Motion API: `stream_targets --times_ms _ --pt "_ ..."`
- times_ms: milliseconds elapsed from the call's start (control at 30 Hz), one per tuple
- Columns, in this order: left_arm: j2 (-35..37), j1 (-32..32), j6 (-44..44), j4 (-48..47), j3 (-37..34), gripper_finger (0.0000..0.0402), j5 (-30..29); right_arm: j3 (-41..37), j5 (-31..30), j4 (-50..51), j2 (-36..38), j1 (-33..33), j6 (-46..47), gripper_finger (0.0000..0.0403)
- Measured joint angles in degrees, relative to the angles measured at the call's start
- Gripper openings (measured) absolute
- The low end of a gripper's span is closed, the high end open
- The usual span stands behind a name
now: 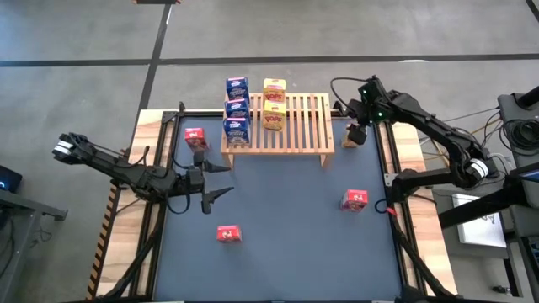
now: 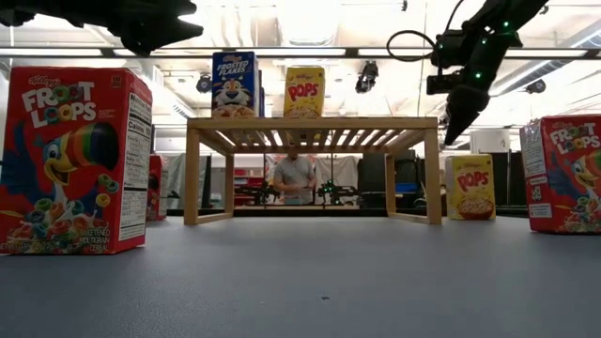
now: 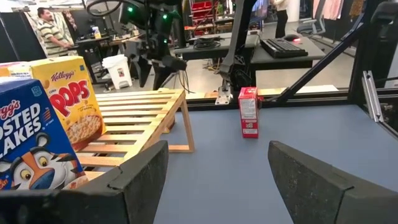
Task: Stack cereal on shelf
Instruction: Put the yellow cereal box on the shelf aligned with the other yellow cereal boxes
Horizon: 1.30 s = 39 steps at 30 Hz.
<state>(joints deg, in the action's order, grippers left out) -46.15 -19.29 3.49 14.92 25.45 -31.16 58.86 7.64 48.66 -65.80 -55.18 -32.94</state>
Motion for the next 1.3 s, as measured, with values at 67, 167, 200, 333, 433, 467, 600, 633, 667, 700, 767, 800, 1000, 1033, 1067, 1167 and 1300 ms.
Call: stream_targets --times_ms 67,167,200,333,433,467,600,633,667,700,767,800,1000,1033,1067,1167,1300 --pt "0.00 0.00 0.00 -0.02 0.00 0.0260 0.00 0.25 0.13 1.30 0.07 -0.01 -0.23 0.0243" --pt "0.00 0.00 -0.09 -0.02 0.00 0.0260 0.11 0.15 0.30 2.93 0.04 -0.63 -1.26 0.0247" --pt "0.00 0.00 -0.13 -0.02 0.00 0.0260 0.23 0.01 0.30 3.08 0.04 -0.75 -1.45 0.0249" --pt "0.00 0.00 -0.15 -0.04 0.00 0.0260 0.35 -1.24 0.11 3.22 0.01 -1.73 -1.36 0.0258" --pt "0.00 0.00 -0.15 -0.02 0.00 0.0260 0.35 -1.80 -0.14 2.90 -0.40 -2.49 -0.83 0.0265" --pt "-0.01 0.00 -0.17 -0.04 0.00 0.0260 0.35 -1.98 -0.18 2.98 -0.62 -2.62 -0.82 0.0267" --pt "-0.26 -0.01 -0.17 -0.04 0.00 0.0260 0.35 -2.55 -0.05 1.48 -1.60 -2.60 -1.11 0.0272" --pt "-0.36 0.00 -0.17 -0.04 0.00 0.0260 0.35 -2.74 -0.13 1.32 -1.98 -2.62 -1.34 0.0272" --pt "-0.42 0.00 -0.20 -0.07 0.00 0.0260 0.35 -2.96 -0.15 1.13 -2.49 -2.62 -1.51 0.0272" --pt "-0.50 0.00 -0.32 -0.09 0.00 0.0260 0.35 -3.18 -0.16 0.72 -2.93 -2.62 -1.59 0.0272" --pt "-0.59 0.00 -0.73 -0.50 0.00 0.0260 0.37 -3.55 -0.16 -0.46 -3.99 -2.62 -1.63 0.0272" --pt "-0.59 -0.02 -1.01 -0.95 0.00 0.0260 0.37 -3.77 -0.15 -0.86 -4.58 -2.62 -1.63 0.0272" --pt "-0.61 -0.02 -2.15 -2.14 0.00 0.0260 0.37 -3.92 -2.15 -0.98 -8.80 -2.62 -1.48 0.0265" --pt "-0.61 -0.02 -2.29 -2.33 0.00 0.0260 0.37 -3.92 -2.90 -0.98 -9.31 -2.62 -1.38 0.0260" --pt "-0.59 -0.02 -2.44 -2.38 0.00 0.0260 0.37 -3.92 -3.42 -0.98 -9.70 -2.62 -1.26 0.0254" --pt "-0.61 -0.01 -2.56 -2.38 0.00 0.0260 0.37 -3.92 -3.75 -0.98 -10.08 -2.62 -1.17 0.0231" --pt "-0.60 -0.01 -2.56 -2.35 0.00 0.0260 0.37 -3.92 -3.76 -1.03 -8.99 -2.62 0.05 0.0198"
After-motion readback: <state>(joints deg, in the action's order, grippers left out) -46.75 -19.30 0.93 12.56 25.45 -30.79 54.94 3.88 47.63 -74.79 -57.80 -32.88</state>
